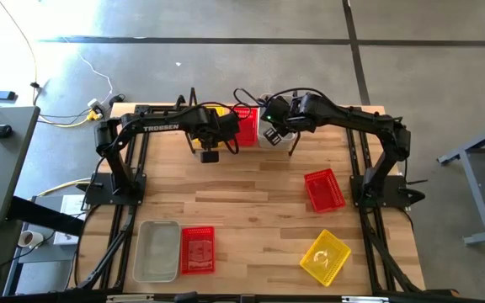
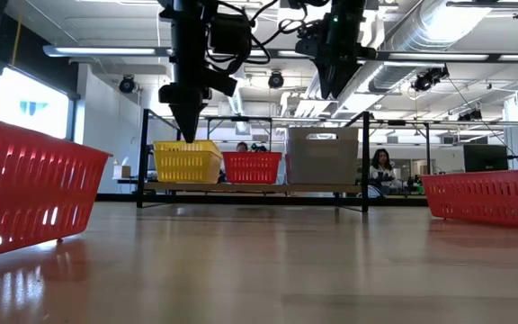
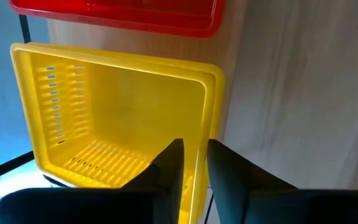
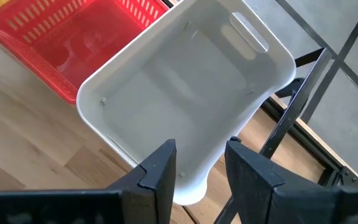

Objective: Stack baskets on shelf by color
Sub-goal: Stack the top yellow basket on top of the yellow basket on the shelf, then stack the bottom red basket on top of the red basket on the shelf

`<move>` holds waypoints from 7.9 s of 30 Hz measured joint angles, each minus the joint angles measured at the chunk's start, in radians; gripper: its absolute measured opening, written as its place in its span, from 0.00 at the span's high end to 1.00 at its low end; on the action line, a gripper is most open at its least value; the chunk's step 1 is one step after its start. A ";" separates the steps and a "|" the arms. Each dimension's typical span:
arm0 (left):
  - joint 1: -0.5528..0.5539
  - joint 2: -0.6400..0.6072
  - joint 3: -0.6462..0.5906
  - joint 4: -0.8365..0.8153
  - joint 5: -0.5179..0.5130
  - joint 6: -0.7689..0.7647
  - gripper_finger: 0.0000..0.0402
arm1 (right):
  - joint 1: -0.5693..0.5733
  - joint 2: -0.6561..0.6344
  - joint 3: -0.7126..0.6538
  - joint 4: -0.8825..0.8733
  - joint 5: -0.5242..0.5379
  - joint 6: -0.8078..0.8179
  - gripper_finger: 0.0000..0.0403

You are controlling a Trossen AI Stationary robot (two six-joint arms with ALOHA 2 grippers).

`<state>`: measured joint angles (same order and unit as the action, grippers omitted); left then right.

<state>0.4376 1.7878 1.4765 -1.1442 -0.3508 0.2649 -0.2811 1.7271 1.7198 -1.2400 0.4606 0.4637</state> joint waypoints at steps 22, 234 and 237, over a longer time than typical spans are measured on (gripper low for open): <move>-0.025 -0.069 0.225 -0.143 0.145 -0.071 0.74 | 0.222 -0.001 0.000 -0.292 -0.068 0.211 0.69; -0.644 0.206 0.318 -0.002 0.075 -1.776 0.99 | 0.770 -0.443 -0.478 0.453 -0.319 -0.297 0.69; -0.626 0.206 0.340 -0.003 0.065 -1.753 0.99 | 0.775 -0.413 -0.478 0.463 -0.337 -0.344 0.69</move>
<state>-0.1885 1.9934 1.8167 -1.1473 -0.2857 -1.4885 0.4942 1.3139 1.2415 -0.7773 0.1238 0.1201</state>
